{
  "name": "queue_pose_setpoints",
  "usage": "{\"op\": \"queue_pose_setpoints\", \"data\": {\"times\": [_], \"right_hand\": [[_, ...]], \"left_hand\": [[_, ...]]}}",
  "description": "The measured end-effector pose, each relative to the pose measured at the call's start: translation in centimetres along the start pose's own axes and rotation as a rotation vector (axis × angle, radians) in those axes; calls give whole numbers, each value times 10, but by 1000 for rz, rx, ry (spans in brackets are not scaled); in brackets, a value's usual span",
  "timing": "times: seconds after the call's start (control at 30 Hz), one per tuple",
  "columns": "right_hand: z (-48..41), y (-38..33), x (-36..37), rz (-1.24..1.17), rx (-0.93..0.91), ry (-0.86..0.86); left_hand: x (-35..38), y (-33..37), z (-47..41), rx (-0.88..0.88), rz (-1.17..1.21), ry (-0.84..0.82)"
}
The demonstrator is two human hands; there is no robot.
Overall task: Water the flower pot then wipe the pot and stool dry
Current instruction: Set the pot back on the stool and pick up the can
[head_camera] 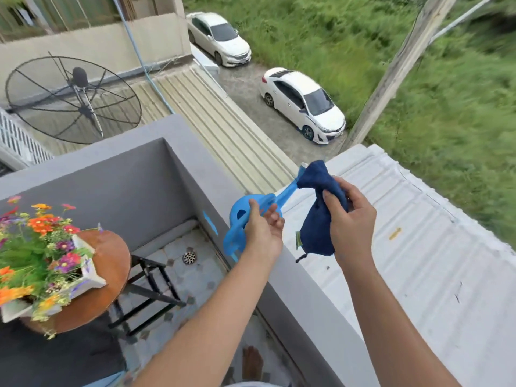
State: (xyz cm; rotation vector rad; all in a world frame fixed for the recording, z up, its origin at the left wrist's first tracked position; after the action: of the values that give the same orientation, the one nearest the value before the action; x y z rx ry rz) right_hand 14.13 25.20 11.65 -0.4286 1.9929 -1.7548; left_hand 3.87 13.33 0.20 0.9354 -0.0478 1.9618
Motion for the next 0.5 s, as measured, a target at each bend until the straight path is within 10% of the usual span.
{"op": "queue_pose_setpoints", "data": {"times": [0.5], "right_hand": [[34,-17,118,-68,113,-356]], "left_hand": [[-75,165,29,379,-476,134]]}}
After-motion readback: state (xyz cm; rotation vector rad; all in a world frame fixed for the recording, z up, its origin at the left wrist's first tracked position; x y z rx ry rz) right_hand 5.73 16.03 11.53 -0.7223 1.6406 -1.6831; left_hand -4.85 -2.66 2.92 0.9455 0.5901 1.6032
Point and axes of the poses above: each hand's wrist, its own z-axis away from the middle knuckle, its own x-axis out of the palm, y = z × x, the point moved 7 cm from there along -z, towards the middle knuckle, and after that the axes turned 2 degrees about z, right-handed, at the moved point
